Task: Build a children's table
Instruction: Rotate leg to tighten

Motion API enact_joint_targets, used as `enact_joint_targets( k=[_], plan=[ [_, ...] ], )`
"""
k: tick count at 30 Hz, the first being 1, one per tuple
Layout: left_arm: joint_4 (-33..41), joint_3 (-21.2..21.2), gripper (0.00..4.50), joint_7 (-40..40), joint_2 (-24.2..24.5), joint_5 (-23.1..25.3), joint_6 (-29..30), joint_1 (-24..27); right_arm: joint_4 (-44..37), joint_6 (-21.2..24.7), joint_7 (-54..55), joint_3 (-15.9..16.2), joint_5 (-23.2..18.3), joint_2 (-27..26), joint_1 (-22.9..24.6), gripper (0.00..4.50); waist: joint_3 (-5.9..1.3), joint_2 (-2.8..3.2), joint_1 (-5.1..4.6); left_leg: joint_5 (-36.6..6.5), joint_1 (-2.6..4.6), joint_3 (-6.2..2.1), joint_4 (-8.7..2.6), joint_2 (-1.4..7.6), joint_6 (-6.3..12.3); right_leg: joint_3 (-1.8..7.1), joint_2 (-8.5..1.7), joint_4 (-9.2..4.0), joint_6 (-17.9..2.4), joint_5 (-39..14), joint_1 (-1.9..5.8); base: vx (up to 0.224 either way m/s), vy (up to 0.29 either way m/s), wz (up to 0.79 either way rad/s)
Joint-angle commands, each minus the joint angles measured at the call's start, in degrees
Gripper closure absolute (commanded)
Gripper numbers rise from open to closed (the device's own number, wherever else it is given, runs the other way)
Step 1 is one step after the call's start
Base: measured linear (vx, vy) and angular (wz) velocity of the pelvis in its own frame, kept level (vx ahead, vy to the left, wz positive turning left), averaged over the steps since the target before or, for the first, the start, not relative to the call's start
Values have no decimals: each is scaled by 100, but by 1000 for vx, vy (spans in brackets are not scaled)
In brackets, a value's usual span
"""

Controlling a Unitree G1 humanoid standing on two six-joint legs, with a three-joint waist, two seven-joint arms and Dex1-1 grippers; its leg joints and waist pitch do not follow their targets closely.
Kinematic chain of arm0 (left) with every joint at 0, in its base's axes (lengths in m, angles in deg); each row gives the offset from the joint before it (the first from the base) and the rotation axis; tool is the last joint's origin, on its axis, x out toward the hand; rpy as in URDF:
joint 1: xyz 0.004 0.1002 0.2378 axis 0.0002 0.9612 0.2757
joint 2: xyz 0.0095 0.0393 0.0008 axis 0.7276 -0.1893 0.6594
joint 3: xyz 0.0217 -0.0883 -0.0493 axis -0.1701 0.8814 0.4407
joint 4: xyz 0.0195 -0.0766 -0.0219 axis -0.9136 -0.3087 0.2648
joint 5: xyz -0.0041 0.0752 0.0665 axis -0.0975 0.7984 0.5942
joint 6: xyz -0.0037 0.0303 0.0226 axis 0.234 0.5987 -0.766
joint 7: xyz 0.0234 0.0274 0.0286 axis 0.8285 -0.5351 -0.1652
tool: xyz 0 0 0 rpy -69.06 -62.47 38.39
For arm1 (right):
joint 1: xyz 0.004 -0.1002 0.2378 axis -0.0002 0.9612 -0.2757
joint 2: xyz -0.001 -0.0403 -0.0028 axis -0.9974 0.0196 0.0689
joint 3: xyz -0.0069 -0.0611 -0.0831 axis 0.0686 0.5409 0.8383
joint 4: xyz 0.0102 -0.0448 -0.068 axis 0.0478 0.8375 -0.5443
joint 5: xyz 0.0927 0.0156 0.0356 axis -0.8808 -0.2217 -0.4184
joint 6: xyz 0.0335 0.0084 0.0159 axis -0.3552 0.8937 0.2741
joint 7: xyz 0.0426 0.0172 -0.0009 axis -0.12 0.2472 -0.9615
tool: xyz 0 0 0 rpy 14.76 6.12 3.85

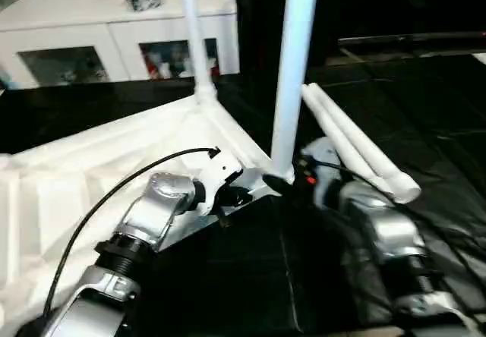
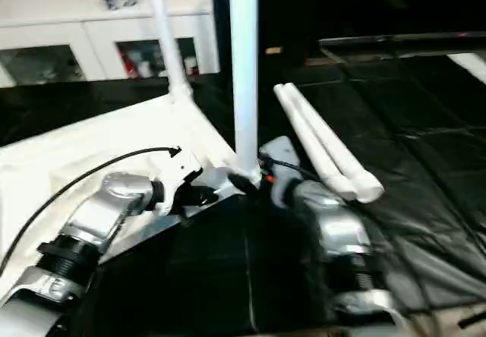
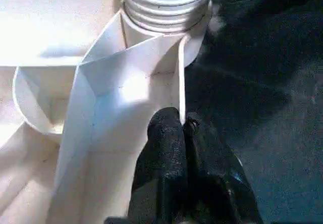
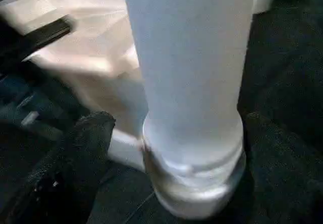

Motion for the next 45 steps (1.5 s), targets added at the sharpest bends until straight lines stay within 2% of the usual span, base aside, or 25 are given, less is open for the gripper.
enact_joint_targets(
  k=[1,2,4,7,11,12,13,14,22,30,45],
  plan=[
    [-15,-98,450,211,53,-8,-243,-144,-184,-96,-615,380,-107,20,77,7,-401,-33,41,-470,-4,-20,-277,162,684,201,-319,-236,-1508,-289,352,0,0,0],
    [-37,-176,450,528,197,-53,-489,-132,-235,-149,-991,391,-144,275,77,7,-406,-32,69,-412,-2,-23,-268,163,710,197,-318,-229,-1539,-196,357,0,0,0],
    [-11,-226,450,819,302,-123,-586,-114,-266,-243,-1316,401,-183,493,56,7,-405,-20,82,-444,3,-15,-254,178,750,198,-307,-198,-1609,-89,340,0,0,0],
    [8,-386,450,1369,548,-147,-868,-88,-312,-406,-1857,411,-304,831,-10,7,-388,-23,106,-670,4,-12,-263,185,697,197,-322,-217,-1615,-324,345,0,0,0],
    [10,-480,450,1725,691,-188,-1035,-70,-375,-506,-2299,459,-400,1025,-43,7,-353,-17,168,-1053,34,-6,-294,203,536,218,-330,-268,-1522,-891,317,0,0,0],
    [12,-502,450,1797,720,-194,-1066,-68,-369,-556,-2375,489,-387,1065,-50,7,-357,-23,199,-1084,64,2,-291,209,482,228,-333,-278,-1501,-962,288,0,0,0],
    [10,-557,450,1979,793,-201,-1143,-73,-354,-744,-2493,567,-322,1132,-69,7,-353,-34,205,-1074,56,0,-299,212,449,232,-333,-270,-1508,-996,294,0,0,0],
    [0,-588,450,2105,839,-210,-1198,-88,-369,-727,-2619,644,-323,1161,-69,7,-349,-37,201,-1068,38,-3,-304,206,427,230,-328,-262,-1484,-1042,304,0,0,0],
    [13,-705,450,2475,944,-245,-1359,-131,-312,-856,-2834,896,-257,1118,-77,7,-342,-46,211,-1172,26,-8,-306,196,358,237,-343,-282,-1387,-1348,295,0,0,0],
    [139,-795,450,2637,972,-239,-1433,-68,-154,-985,-2759,959,-263,974,-134,7,-352,-46,214,-1127,24,-9,-304,195,347,235,-336,-267,-1391,-1279,292,0,0,0],
    [129,-838,450,2649,985,-234,-1513,-60,-119,-994,-2861,1104,-255,1013,-101,111,-359,-54,231,-1023,11,-10,-294,193,387,232,-339,-253,-1388,-1207,303,0,0,0]
  ],
)
